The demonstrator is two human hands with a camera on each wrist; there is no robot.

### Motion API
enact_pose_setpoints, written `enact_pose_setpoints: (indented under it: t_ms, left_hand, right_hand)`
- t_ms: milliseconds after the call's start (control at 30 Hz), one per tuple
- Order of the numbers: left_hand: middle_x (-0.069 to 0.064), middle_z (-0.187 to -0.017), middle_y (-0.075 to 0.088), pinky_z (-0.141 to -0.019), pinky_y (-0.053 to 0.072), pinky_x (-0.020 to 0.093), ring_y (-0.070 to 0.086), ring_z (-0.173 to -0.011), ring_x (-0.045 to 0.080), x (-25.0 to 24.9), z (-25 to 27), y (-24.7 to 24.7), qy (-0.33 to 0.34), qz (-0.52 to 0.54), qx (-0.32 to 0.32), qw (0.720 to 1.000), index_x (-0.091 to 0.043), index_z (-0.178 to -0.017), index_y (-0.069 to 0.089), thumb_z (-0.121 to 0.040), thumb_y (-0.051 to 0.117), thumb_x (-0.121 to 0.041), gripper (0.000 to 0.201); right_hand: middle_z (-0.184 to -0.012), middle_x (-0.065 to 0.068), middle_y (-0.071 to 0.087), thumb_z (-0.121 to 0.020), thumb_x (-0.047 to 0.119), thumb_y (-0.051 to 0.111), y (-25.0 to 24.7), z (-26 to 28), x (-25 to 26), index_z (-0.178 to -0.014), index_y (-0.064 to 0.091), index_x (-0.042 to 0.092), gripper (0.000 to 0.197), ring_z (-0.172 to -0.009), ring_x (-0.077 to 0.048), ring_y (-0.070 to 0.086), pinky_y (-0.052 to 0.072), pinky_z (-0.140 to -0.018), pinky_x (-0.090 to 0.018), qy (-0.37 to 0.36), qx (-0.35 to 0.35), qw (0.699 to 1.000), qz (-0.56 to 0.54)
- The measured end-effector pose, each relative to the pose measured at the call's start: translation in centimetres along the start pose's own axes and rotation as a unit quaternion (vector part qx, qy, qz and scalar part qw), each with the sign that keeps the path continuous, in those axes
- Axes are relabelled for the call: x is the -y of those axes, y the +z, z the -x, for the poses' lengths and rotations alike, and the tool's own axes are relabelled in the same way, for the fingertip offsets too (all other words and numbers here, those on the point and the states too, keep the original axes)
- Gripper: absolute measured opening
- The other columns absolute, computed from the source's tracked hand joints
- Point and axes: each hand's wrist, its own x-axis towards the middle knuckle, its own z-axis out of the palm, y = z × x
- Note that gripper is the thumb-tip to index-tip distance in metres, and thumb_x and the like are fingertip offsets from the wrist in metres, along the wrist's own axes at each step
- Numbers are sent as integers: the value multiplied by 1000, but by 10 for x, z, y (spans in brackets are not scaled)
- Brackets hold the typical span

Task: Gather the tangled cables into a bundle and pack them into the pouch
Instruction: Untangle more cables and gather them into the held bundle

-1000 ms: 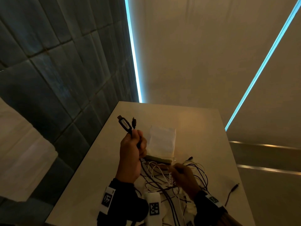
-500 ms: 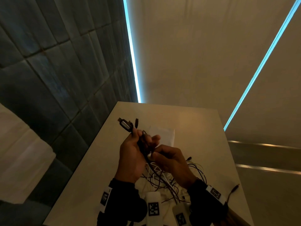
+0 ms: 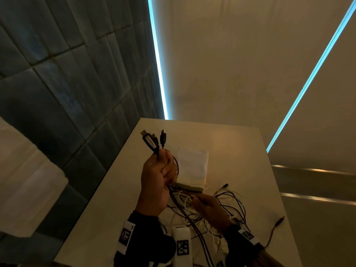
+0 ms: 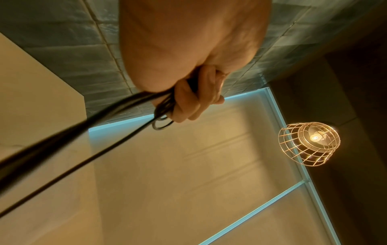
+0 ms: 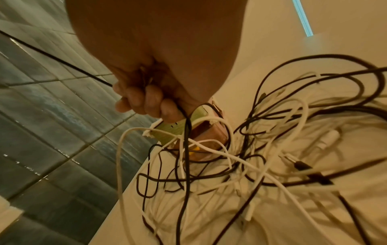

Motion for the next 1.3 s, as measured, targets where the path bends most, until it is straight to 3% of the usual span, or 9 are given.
enact_pose_setpoints:
  t_ms: [167, 267, 367, 567, 700, 767, 900, 1033, 1300]
  left_hand:
    - [-6, -48, 31, -37, 22, 20, 21, -38, 6, -7, -1, -4, 27, -15, -34, 999, -11, -77, 48, -103, 33, -24, 33]
    - [-5, -48, 34, -38, 20, 21, 21, -39, 8, -8, 0, -7, 33, -39, -52, 997, -11, -78, 48, -102, 34, -25, 32]
    - [-1, -51, 40, -42, 19, 24, 24, -40, 9, -6, 0, -10, 25, -101, -75, 992, -12, -80, 50, -102, 36, -28, 31]
    - [7, -63, 62, -40, 30, 20, 38, -45, 12, 8, 2, -9, -20, -156, -106, 982, -10, -81, 48, -104, 34, -25, 31]
    - [8, -81, 74, -57, 44, 31, 60, -65, 22, 6, 3, -5, -37, -135, -96, 986, -11, -85, 51, -104, 34, -30, 32]
    - [8, -72, 70, -67, 50, 35, 63, -68, 22, 2, 4, -1, -46, -41, -71, 996, -12, -83, 51, -103, 35, -31, 32]
    - [-1, -55, 38, -59, 47, 30, 48, -51, 15, -1, 4, 4, -30, 53, -25, 998, -12, -79, 49, -102, 37, -29, 32]
    - [-3, -55, 40, -43, 25, 22, 24, -42, 8, -1, 2, 0, -7, 16, 2, 1000, -11, -78, 47, -102, 34, -28, 32]
    - [-6, -50, 32, -40, 21, 21, 20, -41, 8, -4, 4, 1, 26, 3, -16, 1000, -12, -74, 47, -103, 32, -27, 35]
  right_hand:
    - [-52, 13, 47, -98, 8, 49, -5, 2, -26, -67, 57, 16, 33, -50, 1, 38, 32, -52, -18, 26, -3, 998, 63]
    - [-55, 8, 49, -95, 16, 53, -7, -2, -28, -66, 59, 15, 30, -50, -3, 41, 34, -53, -26, 44, -30, 994, 94]
    - [-60, -2, 54, -86, 33, 60, -7, -8, 12, -68, 62, 8, 30, -55, -12, 48, 38, -55, -30, 12, -67, 994, 87]
    - [-56, 3, 50, -92, 9, 61, 3, -15, 116, -83, 64, -3, 16, -43, -10, 40, 34, -43, -20, -92, -45, 994, -32]
    - [-53, 11, 54, -90, 0, 60, 13, -7, 141, -79, 63, -8, 14, -43, 0, 44, 36, -45, -15, -134, 16, 989, -63]
    - [-52, 8, 52, -90, 4, 61, 17, -3, 137, -76, 64, -1, 15, -43, -5, 41, 33, -45, -20, -124, 55, 987, -86]
    - [-53, 3, 46, -91, 12, 59, 17, -5, 109, -66, 65, 14, 26, -46, -8, 36, 30, -47, -20, -94, 59, 989, -100]
    - [-58, -7, 43, -94, 17, 58, 11, -6, 71, -65, 63, 16, 30, -51, -10, 36, 30, -50, -21, -74, 45, 995, -49]
    - [-56, 13, 49, -96, 11, 54, 9, -11, 19, -62, 61, 30, 39, -54, 0, 41, 36, -56, -17, -61, 7, 998, 16]
